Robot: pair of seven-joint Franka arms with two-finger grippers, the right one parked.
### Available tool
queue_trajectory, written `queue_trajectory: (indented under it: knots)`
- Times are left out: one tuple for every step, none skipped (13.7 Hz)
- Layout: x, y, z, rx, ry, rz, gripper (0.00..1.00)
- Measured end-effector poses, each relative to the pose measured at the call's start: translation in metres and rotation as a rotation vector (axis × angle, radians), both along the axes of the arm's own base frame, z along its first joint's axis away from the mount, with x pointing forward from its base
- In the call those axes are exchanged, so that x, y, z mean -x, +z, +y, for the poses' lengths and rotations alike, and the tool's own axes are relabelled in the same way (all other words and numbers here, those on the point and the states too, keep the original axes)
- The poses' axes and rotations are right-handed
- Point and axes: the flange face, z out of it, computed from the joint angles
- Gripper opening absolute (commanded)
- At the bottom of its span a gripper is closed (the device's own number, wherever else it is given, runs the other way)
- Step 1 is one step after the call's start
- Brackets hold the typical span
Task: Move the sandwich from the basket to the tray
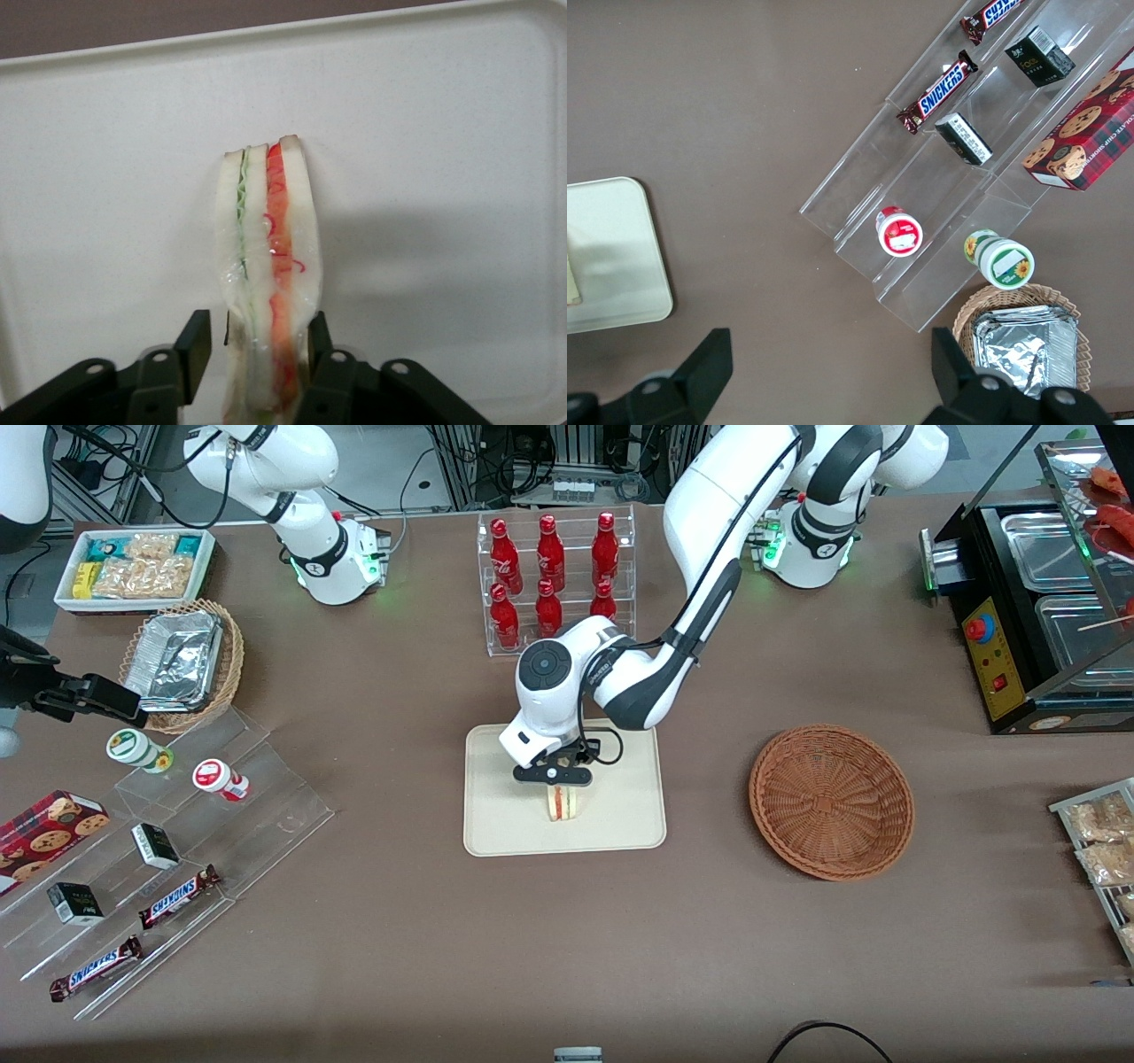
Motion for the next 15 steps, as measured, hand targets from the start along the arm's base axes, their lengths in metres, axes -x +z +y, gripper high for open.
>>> queue_trajectory:
  knots:
    - [0.000, 0.001, 0.000, 0.001, 0.000, -0.001, 1.00]
    - [-0.001, 0.003, -0.001, 0.005, 0.000, -0.005, 1.00]
    - [-0.003, 0.008, -0.002, 0.012, 0.001, -0.011, 1.00]
    - [-0.006, 0.015, -0.004, 0.021, 0.004, -0.021, 1.00]
    - [-0.009, 0.027, -0.004, 0.035, 0.008, -0.035, 1.00]
    - [-0.013, 0.041, -0.004, 0.048, 0.020, -0.049, 1.00]
    - [-0.016, 0.058, -0.003, 0.058, 0.042, -0.063, 1.00]
    - [-0.019, 0.075, 0.001, 0.063, 0.066, -0.074, 1.00]
    - [-0.026, 0.094, 0.009, 0.061, 0.094, -0.087, 1.00]
    - [-0.034, 0.116, 0.022, 0.052, 0.119, -0.098, 1.00]
    - [-0.043, 0.141, 0.037, 0.046, 0.145, -0.109, 1.00]
    - [-0.052, 0.171, 0.055, 0.051, 0.174, -0.124, 1.00]
    - [-0.059, 0.199, 0.073, 0.055, 0.201, -0.133, 1.00]
    - [-0.063, 0.222, 0.090, 0.051, 0.226, -0.132, 1.00]
    - [-0.066, 0.242, 0.108, 0.044, 0.249, -0.128, 1.00]
